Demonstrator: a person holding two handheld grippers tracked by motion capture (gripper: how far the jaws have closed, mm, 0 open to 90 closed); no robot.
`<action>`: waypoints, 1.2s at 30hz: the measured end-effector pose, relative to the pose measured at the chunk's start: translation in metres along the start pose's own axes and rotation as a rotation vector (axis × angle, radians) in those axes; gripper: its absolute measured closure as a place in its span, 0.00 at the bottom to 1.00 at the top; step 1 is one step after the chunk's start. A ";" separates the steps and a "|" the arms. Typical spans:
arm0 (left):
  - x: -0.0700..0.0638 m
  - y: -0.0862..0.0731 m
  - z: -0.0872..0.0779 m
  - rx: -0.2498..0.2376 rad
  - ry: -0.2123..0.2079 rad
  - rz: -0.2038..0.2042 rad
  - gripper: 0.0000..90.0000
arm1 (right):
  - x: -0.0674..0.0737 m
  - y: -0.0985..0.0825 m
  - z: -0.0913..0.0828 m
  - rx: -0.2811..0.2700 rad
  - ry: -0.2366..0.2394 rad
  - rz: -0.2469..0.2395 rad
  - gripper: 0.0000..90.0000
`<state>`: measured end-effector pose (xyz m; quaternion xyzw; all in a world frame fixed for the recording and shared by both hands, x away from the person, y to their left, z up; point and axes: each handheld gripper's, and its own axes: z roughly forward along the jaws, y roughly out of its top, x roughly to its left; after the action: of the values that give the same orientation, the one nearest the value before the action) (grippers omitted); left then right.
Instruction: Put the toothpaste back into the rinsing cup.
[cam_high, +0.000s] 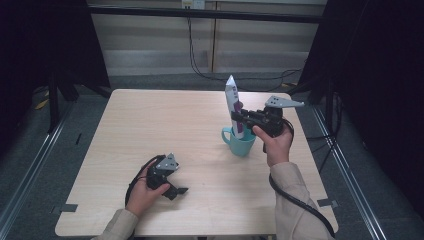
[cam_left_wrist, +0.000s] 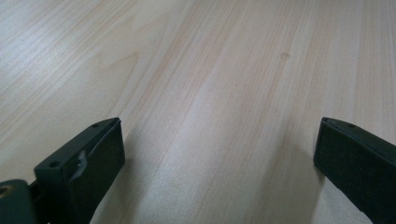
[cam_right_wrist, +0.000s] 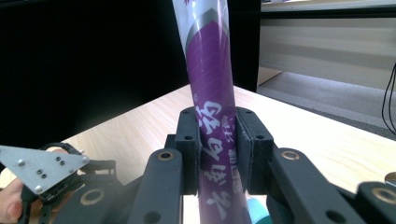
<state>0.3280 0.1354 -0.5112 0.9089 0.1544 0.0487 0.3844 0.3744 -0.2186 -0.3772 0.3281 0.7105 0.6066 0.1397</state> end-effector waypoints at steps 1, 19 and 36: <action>0.000 0.000 0.000 0.000 0.000 0.000 0.02 | -0.001 0.000 0.000 -0.001 -0.004 -0.001 0.80; 0.000 0.000 0.000 0.000 0.000 0.000 0.02 | -0.017 -0.007 0.004 -0.011 -0.038 0.008 0.80; 0.000 0.000 0.000 0.004 -0.001 0.001 0.02 | -0.029 -0.026 0.006 0.002 -0.070 0.027 0.80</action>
<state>0.3280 0.1355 -0.5110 0.9097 0.1536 0.0480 0.3828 0.3916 -0.2332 -0.4091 0.3589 0.7013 0.5959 0.1558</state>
